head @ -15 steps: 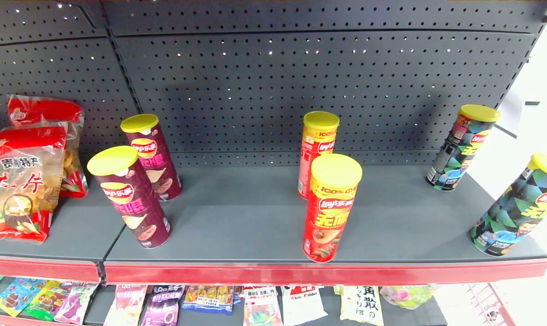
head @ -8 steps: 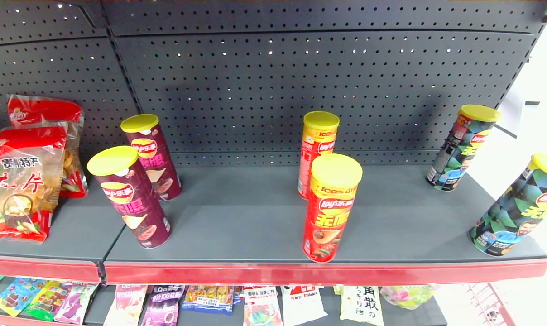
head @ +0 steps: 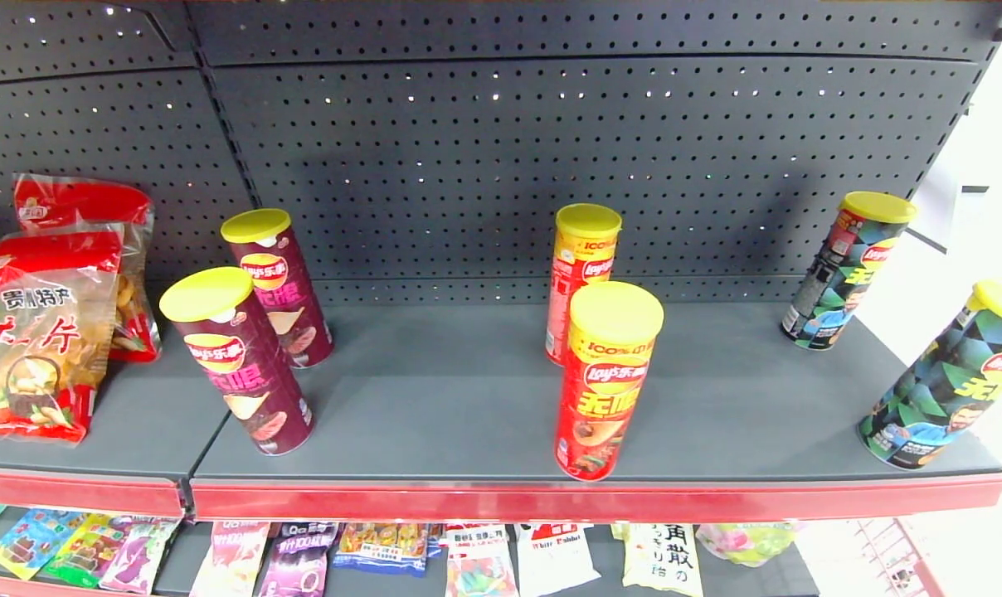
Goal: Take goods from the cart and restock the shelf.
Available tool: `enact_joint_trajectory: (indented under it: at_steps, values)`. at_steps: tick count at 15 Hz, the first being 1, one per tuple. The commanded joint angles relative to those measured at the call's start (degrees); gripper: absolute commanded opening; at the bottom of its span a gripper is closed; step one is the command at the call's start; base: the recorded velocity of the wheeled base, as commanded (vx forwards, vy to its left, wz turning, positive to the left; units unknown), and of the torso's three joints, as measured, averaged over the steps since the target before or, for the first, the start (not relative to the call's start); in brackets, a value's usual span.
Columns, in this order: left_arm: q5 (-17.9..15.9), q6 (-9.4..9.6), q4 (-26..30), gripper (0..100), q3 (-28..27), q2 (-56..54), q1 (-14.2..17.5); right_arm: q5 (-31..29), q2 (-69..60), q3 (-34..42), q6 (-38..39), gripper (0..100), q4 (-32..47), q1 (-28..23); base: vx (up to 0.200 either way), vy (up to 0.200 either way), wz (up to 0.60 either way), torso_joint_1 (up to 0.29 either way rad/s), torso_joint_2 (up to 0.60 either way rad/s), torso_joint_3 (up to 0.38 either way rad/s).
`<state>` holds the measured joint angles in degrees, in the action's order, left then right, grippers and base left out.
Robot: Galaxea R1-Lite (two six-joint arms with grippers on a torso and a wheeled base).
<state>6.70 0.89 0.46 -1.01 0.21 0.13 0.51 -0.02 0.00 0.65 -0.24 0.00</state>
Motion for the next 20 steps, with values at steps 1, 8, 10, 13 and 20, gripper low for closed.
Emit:
enact_joint_trajectory:
  at_steps: [1,8,10,13,20]
  values:
    - [0.41,-0.63,-0.20,100,-0.04,0.06,0.04,0.02,0.02,0.00,-0.03,100,-0.02,0.00,0.000,0.000,0.00,0.000,0.00,0.000]
    - [4.11,-1.51,-1.78,100,0.48,0.06,0.04,-0.07,0.02,0.00,-0.21,100,0.07,0.00,0.000,0.000,0.00,0.000,0.00,0.000]
    - [-2.05,0.87,-3.36,100,0.92,-0.03,-0.05,-0.07,0.02,0.00,-0.29,100,-0.02,0.00,0.000,0.000,0.00,0.000,0.00,0.000]
    - [-8.99,2.71,-3.36,100,0.92,0.06,0.04,-0.07,0.02,0.00,-0.21,100,-0.02,0.00,0.000,0.000,0.00,0.000,0.00,0.000]
    - [-3.89,2.71,-2.22,100,0.75,0.06,-0.05,-0.16,0.02,0.00,-0.21,100,0.07,0.00,0.000,0.000,0.00,0.000,0.00,0.000]
